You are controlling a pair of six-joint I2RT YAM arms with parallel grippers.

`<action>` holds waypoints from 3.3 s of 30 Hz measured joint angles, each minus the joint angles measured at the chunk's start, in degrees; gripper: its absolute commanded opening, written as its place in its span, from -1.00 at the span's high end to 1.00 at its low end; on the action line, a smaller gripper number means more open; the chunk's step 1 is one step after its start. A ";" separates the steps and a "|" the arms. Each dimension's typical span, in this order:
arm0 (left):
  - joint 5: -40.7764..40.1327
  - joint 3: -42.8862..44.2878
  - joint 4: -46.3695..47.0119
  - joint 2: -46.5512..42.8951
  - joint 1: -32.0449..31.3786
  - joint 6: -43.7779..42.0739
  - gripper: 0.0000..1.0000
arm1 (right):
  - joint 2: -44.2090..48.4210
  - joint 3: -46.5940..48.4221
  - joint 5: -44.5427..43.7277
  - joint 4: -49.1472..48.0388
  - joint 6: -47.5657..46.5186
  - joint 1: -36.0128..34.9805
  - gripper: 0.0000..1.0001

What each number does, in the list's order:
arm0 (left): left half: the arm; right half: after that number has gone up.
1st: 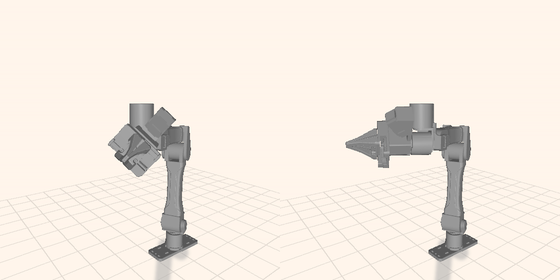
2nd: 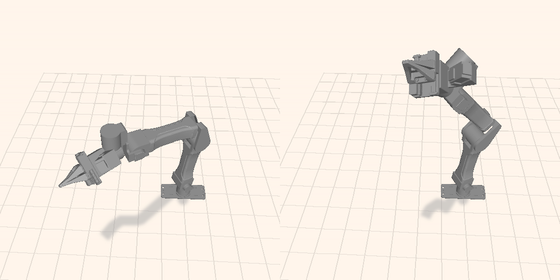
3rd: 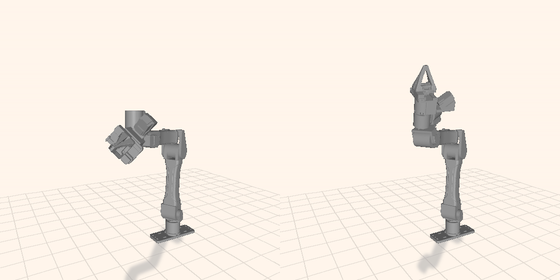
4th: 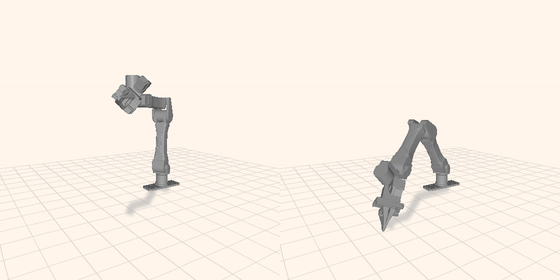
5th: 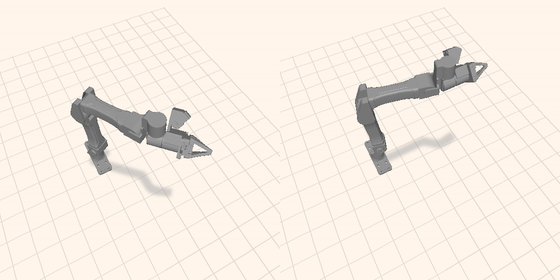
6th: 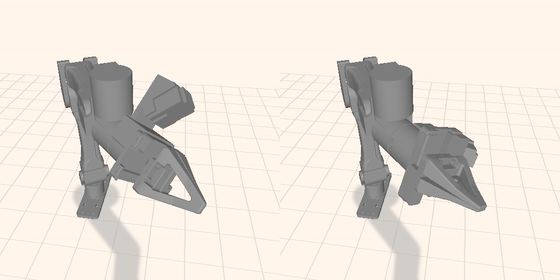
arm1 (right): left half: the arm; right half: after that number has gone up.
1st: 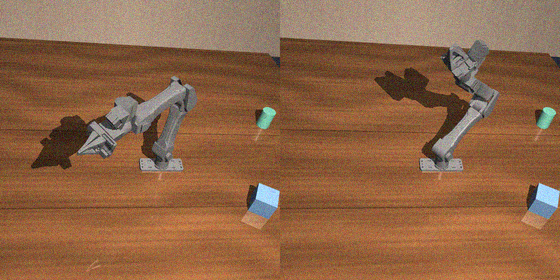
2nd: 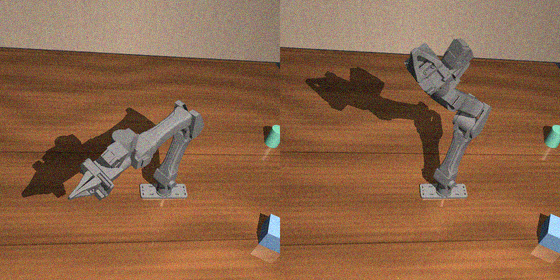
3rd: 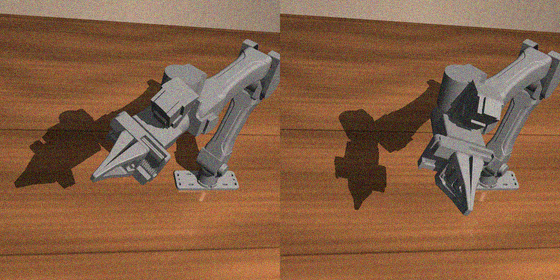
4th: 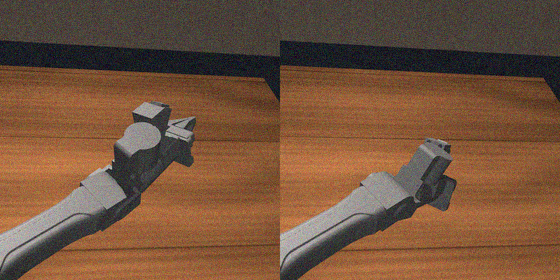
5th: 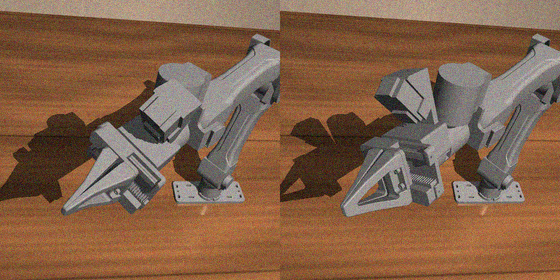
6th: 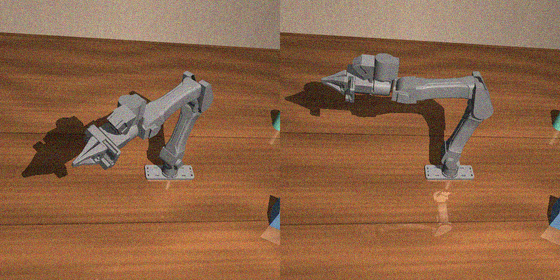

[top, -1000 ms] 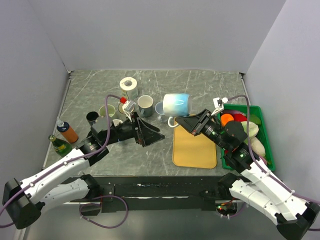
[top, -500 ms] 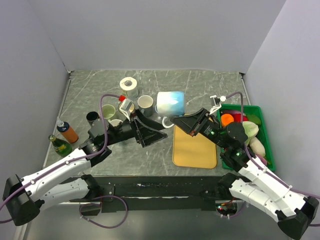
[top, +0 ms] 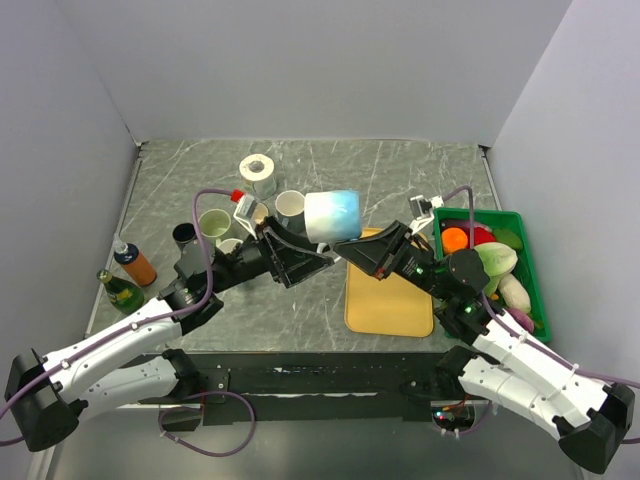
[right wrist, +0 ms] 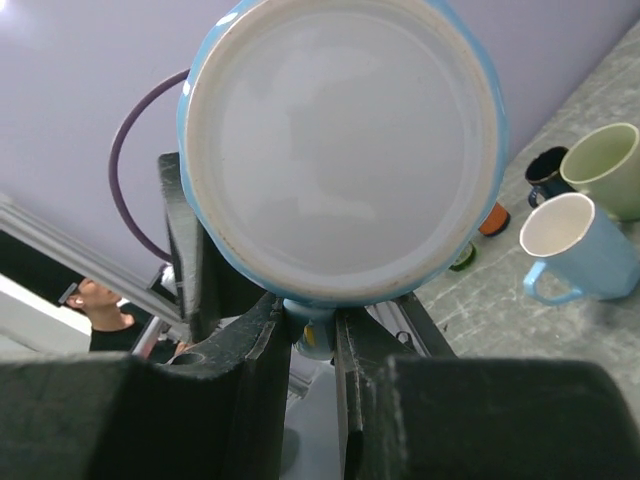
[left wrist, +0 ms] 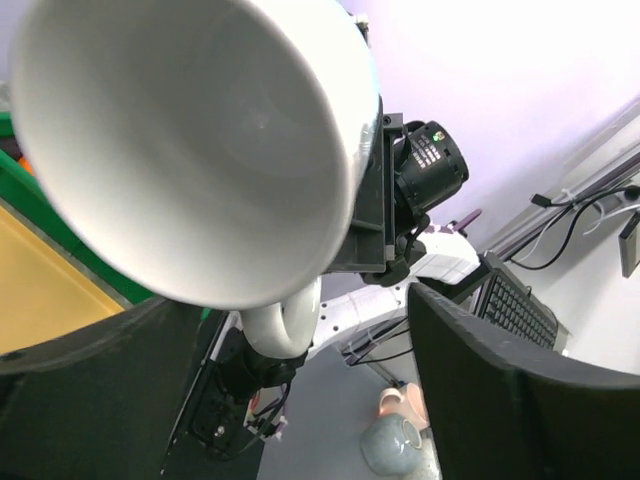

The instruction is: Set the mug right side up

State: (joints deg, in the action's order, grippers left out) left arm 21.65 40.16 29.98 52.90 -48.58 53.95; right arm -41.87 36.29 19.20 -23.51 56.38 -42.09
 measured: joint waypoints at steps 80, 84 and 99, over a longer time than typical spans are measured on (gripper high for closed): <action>-42.47 14.80 -62.86 32.92 -0.68 -15.80 0.96 | -0.11 1.33 -33.05 50.75 -0.52 -1.29 -0.72; -42.42 14.80 -62.18 34.38 -0.66 -15.76 0.70 | -0.09 1.68 -32.85 51.12 -0.52 -1.29 -0.73; -44.00 13.99 -59.80 30.34 -0.61 -14.29 -0.93 | 1.36 3.30 -32.79 53.81 -0.68 -1.29 -1.00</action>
State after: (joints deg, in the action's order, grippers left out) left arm -22.35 54.15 -29.82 83.24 -49.19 39.66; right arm -40.51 39.59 -13.58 30.30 55.70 -43.38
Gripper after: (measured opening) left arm 0.962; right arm 0.996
